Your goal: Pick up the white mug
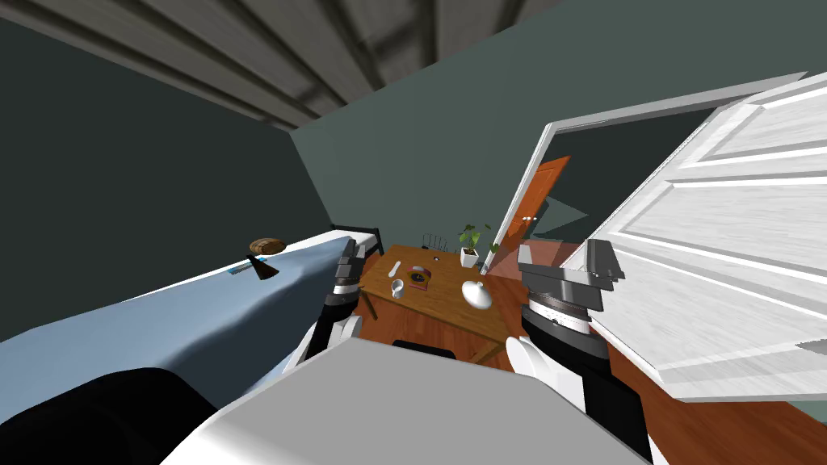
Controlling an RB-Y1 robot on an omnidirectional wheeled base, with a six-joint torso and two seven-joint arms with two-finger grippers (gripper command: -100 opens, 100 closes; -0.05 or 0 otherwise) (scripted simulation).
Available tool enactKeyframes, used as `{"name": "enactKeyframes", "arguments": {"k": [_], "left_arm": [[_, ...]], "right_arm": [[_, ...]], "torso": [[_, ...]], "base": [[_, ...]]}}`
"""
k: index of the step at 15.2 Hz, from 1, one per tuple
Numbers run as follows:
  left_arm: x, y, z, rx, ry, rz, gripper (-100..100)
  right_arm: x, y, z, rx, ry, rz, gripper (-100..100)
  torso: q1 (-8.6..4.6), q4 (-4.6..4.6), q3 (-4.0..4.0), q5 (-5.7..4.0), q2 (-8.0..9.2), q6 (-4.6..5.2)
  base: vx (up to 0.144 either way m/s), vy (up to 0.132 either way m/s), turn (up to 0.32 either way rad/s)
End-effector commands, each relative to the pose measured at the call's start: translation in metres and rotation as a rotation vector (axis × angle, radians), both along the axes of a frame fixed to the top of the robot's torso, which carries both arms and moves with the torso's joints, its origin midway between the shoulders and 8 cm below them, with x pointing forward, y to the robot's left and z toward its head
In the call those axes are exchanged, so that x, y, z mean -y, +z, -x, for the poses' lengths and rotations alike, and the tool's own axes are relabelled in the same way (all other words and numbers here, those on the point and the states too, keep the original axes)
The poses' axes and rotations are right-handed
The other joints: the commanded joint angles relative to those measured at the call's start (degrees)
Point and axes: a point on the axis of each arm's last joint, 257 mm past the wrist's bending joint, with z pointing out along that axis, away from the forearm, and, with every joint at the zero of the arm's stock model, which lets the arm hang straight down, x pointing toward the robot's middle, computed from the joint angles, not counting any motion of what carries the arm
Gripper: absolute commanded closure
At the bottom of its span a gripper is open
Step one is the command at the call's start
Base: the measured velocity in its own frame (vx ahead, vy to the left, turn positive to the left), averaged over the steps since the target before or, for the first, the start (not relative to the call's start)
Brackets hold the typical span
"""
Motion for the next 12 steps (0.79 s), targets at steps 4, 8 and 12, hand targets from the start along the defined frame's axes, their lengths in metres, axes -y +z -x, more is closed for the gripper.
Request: {"name": "enactKeyframes", "arguments": {"k": [4,8,12], "left_arm": [[-0.008,-0.025,-0.022,-0.106,-0.026,-0.01,-100],[-0.019,-0.045,-0.037,-0.185,-0.03,0.006,-100],[-0.035,-0.069,-0.053,-0.271,-0.026,0.035,-100]], "right_arm": [[0.0,0.0,0.0,0.0,0.0,0.0,0],[0.0,0.0,0.0,0.0,0.0,0.0,0],[0.0,0.0,0.0,0.0,0.0,0.0,0]], "torso": [[0.1,0.05,0.15,0.02,0.26,0.02],[0.12,0.04,0.11,0.03,0.18,0.02],[0.11,0.03,0.08,0.02,0.15,0.02]], "base": [[-0.065,0.017,-0.162],[-0.039,0.022,-0.145],[-0.035,0.018,-0.175]]}}
